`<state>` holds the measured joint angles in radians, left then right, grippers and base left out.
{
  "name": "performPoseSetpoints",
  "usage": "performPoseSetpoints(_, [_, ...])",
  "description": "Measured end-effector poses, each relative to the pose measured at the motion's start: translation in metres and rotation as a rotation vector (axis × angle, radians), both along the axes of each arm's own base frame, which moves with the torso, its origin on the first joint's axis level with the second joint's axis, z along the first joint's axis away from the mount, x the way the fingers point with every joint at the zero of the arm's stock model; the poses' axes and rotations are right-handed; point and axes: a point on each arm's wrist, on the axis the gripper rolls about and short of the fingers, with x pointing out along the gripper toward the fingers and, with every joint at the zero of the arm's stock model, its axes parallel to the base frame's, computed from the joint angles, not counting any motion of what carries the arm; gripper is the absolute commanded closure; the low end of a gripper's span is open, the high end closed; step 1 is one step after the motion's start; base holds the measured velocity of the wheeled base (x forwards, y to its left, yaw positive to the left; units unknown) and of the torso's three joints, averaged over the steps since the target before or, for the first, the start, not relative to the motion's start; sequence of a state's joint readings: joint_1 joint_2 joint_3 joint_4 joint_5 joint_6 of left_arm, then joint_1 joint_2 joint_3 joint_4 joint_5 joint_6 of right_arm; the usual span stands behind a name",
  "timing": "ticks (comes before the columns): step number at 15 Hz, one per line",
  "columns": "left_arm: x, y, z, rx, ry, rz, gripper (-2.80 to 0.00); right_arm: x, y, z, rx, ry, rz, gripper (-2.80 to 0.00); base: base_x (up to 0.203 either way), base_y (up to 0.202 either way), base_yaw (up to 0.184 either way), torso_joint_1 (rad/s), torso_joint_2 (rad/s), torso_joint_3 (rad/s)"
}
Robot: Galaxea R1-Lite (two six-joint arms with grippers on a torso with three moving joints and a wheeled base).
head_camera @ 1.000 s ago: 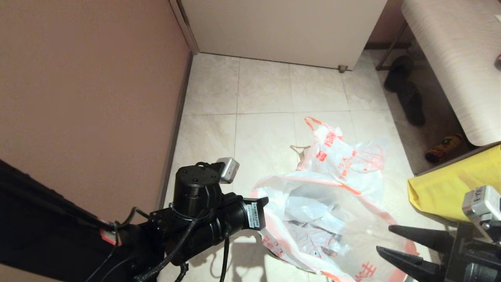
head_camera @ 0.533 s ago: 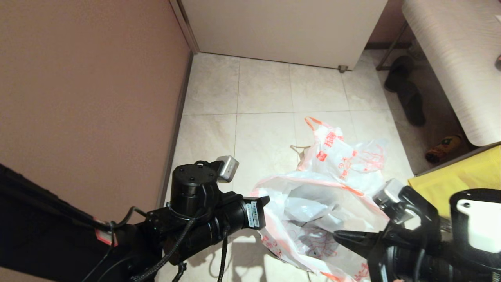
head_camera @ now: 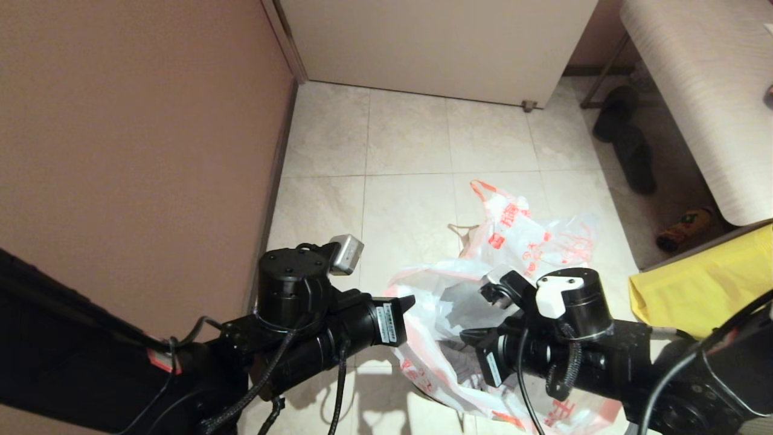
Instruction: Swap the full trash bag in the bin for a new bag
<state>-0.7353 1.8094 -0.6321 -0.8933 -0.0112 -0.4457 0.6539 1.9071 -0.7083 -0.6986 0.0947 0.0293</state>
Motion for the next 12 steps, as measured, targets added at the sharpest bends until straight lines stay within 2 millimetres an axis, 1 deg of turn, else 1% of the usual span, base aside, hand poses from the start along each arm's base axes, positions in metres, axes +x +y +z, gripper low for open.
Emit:
performPoseSetpoints(4, [0.006,0.008,0.001,-0.038,0.021,-0.033,0.00,0.032,0.015,-0.027,-0.041,0.015,-0.039,0.00,0.000,0.000,0.000,0.000,0.00,0.000])
performPoseSetpoints(6, [0.007,0.010,0.001,-0.042,0.020,-0.029,0.00,0.043,0.023,-0.043,-0.076,0.021,-0.067,0.00,0.000,0.000,0.000,0.000,0.00,0.000])
performPoseSetpoints(7, [0.008,0.011,0.002,-0.049,0.014,-0.025,0.00,0.046,0.026,-0.051,-0.103,0.019,-0.086,0.00,0.000,0.000,0.000,0.000,0.00,0.000])
performPoseSetpoints(9, [0.012,0.012,0.000,-0.052,0.012,-0.016,0.00,0.043,0.029,-0.060,-0.131,0.000,-0.116,0.00,0.000,0.000,0.000,0.000,0.00,0.000])
performPoseSetpoints(11, [0.015,0.012,-0.003,-0.057,0.022,-0.006,0.00,0.030,0.030,-0.065,-0.146,-0.043,-0.136,0.00,0.000,0.000,0.000,0.000,0.00,0.000])
performPoseSetpoints(12, [0.017,0.012,-0.004,-0.061,0.027,0.001,0.00,0.018,0.030,-0.066,-0.154,-0.071,-0.146,0.00,0.000,0.000,0.000,0.000,0.00,0.000])
